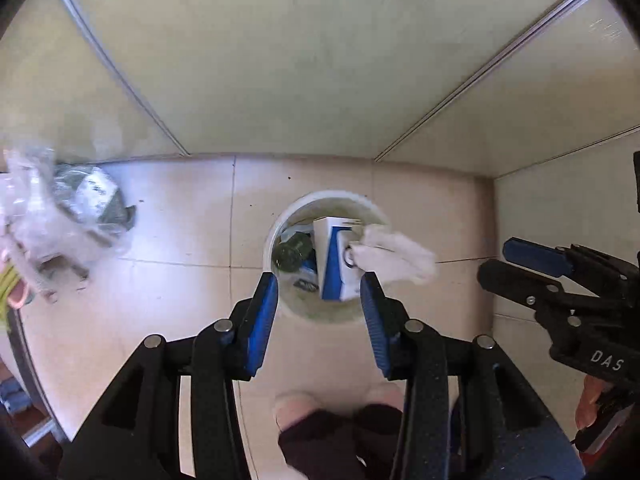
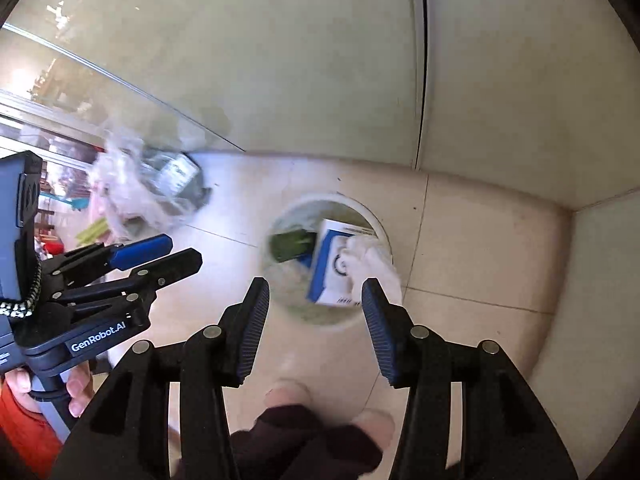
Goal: Collect trash
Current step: 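Open both tools to drop the bottle and tissue into the bin, then raise both tools back over the counter toward the paper strip and bottle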
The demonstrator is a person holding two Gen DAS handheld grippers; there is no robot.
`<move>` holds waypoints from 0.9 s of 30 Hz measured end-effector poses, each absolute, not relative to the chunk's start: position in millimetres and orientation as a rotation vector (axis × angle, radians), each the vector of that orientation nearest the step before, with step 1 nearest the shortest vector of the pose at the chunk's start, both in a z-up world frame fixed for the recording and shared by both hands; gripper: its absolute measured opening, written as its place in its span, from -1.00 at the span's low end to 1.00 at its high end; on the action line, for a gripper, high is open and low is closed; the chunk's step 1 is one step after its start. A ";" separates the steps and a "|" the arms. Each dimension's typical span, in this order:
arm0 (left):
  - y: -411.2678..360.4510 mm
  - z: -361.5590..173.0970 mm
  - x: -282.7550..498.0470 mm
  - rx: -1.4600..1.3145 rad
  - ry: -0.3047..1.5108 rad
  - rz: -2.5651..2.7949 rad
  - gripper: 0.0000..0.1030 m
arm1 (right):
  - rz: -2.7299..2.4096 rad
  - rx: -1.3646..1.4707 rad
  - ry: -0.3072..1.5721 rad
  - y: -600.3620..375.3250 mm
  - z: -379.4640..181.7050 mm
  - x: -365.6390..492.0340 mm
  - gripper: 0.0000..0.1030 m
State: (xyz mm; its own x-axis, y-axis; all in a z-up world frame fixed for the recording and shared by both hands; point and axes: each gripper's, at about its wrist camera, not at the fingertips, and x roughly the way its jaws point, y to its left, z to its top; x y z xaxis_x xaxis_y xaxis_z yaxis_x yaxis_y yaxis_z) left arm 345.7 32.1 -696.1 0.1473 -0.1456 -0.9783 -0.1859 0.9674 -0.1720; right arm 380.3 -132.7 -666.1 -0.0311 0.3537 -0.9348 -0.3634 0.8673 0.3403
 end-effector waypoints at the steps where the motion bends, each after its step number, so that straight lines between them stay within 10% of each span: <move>1: 32.3 -675.2 343.6 -0.277 1.425 0.030 -0.20 | 0.572 -0.001 1.487 -134.7 -637.9 378.6 -0.13; 15: 37.9 -302.7 324.3 -0.214 1.136 -0.018 0.01 | 0.491 0.063 1.159 -155.9 -270.0 372.7 -0.13; 27: 43.8 -160.7 371.7 -0.190 0.938 0.006 0.14 | 0.424 0.141 0.896 -156.3 -149.2 388.1 -0.13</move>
State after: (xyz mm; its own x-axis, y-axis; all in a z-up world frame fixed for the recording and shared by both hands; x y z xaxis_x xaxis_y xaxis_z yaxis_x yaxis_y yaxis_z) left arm 371.7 43.8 -160.7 0.5930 -0.0775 -0.8015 -0.0873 0.9833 -0.1596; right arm 388.1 -156.3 -149.2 0.5486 0.4148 -0.7259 -0.2986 0.9082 0.2933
